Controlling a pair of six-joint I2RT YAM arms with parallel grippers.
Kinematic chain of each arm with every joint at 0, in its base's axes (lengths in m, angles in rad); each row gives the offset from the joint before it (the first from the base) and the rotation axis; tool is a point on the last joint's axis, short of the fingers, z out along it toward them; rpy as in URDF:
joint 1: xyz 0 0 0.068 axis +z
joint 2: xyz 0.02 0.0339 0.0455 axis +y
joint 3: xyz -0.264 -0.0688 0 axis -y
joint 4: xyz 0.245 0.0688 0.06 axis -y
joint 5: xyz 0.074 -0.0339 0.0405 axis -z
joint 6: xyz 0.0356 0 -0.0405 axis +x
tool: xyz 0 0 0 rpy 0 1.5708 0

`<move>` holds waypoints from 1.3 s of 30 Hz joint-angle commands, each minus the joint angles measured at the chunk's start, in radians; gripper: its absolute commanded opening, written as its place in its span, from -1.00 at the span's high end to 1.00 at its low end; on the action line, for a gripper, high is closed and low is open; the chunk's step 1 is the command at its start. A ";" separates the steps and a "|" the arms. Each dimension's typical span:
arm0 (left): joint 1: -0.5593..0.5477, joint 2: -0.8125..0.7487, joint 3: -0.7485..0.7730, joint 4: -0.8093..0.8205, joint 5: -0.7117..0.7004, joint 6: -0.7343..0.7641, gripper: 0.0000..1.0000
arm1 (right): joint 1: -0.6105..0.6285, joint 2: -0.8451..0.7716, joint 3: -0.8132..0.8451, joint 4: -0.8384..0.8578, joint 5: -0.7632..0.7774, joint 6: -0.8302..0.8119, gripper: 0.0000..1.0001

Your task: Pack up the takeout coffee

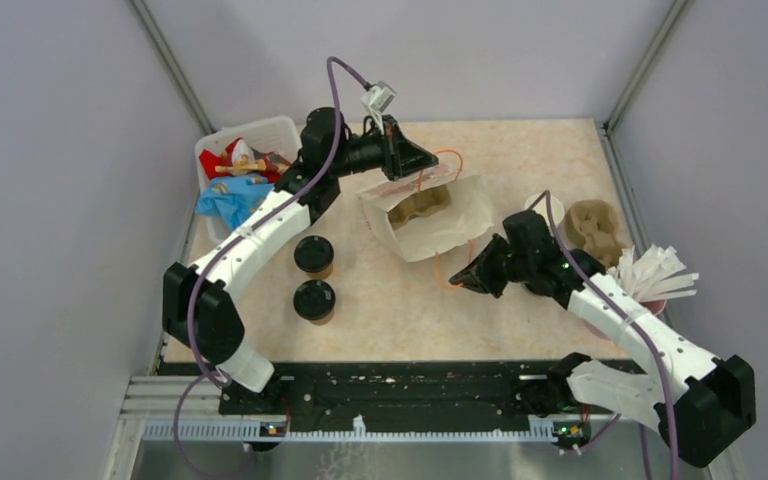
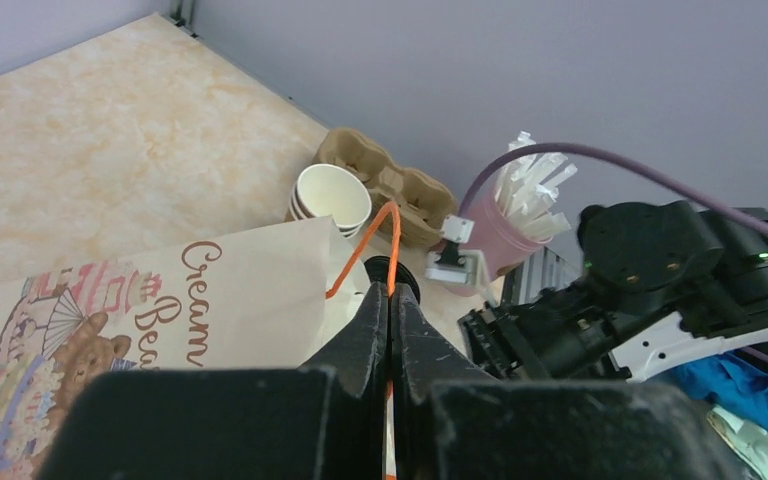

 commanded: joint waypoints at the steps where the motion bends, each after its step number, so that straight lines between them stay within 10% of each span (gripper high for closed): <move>1: 0.004 -0.019 0.049 0.023 -0.051 0.037 1.00 | -0.006 -0.003 0.157 -0.045 0.030 -0.102 1.00; 20: 0.012 0.046 0.448 -0.291 -0.396 -0.165 1.00 | -0.007 0.251 1.062 -0.232 0.052 -0.296 1.00; 26: 0.034 0.013 0.231 -0.358 -0.526 -0.273 1.00 | -0.032 0.203 0.785 -0.051 0.049 -0.202 1.00; 30: 0.132 0.093 0.061 -0.286 -0.349 -0.332 1.00 | -0.147 0.180 0.440 0.152 -0.088 -0.147 1.00; 39: 0.134 0.076 0.316 -0.243 -0.196 -0.272 1.00 | -0.150 0.306 0.971 -0.135 -0.127 -0.422 1.00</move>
